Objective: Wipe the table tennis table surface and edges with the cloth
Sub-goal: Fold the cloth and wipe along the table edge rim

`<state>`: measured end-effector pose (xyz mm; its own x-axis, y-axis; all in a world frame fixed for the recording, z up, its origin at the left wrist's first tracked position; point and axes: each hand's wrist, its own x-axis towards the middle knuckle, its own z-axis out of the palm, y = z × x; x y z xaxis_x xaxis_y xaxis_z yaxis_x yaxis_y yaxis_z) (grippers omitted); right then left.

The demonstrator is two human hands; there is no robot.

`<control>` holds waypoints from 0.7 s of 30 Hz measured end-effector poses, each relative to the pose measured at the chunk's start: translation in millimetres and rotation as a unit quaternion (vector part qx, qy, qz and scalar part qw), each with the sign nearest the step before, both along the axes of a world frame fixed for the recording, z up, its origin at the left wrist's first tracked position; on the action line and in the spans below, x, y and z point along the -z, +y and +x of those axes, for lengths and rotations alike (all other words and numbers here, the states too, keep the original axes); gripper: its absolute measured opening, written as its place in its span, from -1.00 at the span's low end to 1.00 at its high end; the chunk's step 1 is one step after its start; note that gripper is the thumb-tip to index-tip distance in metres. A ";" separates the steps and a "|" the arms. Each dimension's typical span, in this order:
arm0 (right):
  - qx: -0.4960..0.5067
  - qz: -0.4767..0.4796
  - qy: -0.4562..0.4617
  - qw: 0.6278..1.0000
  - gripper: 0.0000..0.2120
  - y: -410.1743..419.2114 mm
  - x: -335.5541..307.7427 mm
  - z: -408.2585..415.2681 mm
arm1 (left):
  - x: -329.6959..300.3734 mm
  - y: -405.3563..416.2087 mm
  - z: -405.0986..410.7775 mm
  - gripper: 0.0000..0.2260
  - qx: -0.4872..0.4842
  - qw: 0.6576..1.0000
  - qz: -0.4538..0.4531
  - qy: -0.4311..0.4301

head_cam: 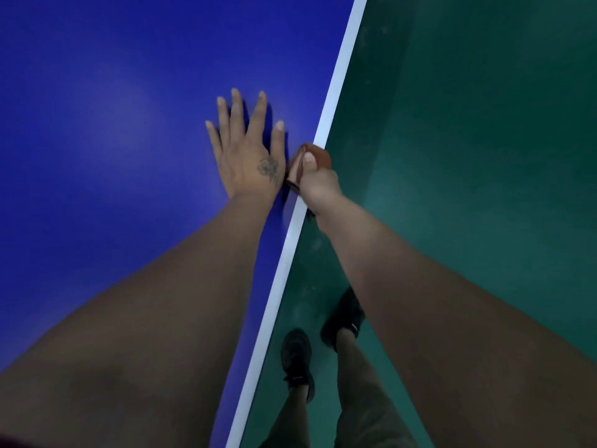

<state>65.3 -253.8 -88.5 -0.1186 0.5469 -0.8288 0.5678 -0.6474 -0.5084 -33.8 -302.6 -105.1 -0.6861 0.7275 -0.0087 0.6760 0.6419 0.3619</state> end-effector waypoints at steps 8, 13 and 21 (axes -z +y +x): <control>-0.012 0.012 0.010 1.000 -0.36 16.5 7.0 3.3 | 7.2 17.4 -1.9 -0.37 -0.022 0.995 -0.090 0.044; -0.058 -0.016 0.003 0.998 -0.41 -26.2 12.3 19.4 | 6.5 17.9 -2.1 -0.40 -0.028 0.994 -0.091 0.045; -0.056 -0.037 -0.025 0.997 -0.40 -28.5 4.7 16.7 | 8.4 19.9 -2.9 -0.42 -0.028 0.995 -0.084 0.052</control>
